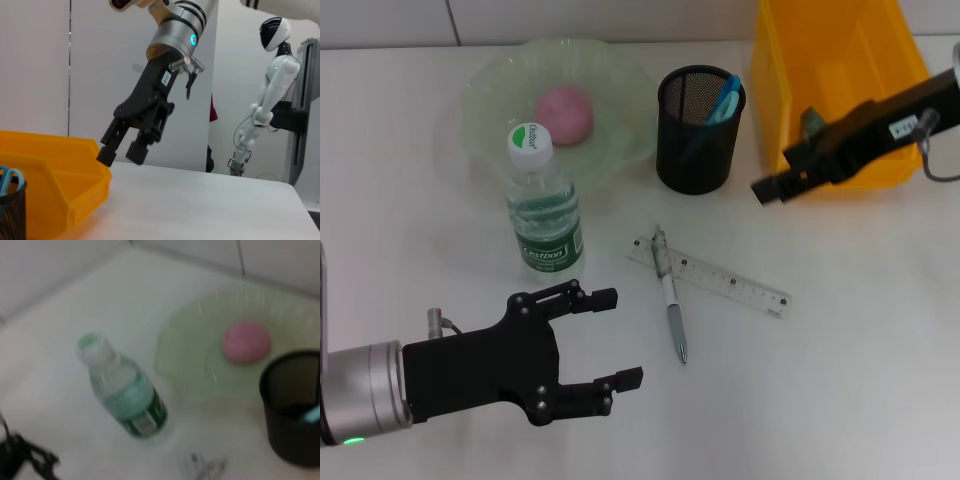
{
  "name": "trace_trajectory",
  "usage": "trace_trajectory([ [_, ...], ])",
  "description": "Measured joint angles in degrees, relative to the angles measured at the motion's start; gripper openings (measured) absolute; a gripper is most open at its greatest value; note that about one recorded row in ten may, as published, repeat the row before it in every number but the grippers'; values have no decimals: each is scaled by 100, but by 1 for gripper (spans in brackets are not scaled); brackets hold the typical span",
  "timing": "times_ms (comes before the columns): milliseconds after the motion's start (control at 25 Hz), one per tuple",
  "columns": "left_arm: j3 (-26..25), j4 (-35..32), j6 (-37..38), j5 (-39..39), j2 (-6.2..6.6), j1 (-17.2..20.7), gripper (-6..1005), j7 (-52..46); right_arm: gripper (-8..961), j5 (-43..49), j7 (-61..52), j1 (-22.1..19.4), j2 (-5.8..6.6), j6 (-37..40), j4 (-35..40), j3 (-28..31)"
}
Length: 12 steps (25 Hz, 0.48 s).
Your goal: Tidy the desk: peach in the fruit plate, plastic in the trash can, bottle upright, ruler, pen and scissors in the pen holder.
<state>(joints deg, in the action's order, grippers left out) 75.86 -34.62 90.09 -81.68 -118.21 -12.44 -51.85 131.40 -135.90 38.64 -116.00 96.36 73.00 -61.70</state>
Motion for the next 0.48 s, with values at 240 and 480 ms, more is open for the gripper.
trace_trajectory([
  [240,1,34,-12,-5,0,-28,812,-9,768,1151,434,393,-287,5,-142,-506],
  [480,7,35,-19,-6,0,-43,812,-24,765,1102,851,556,-314,-548,-812,-1099],
])
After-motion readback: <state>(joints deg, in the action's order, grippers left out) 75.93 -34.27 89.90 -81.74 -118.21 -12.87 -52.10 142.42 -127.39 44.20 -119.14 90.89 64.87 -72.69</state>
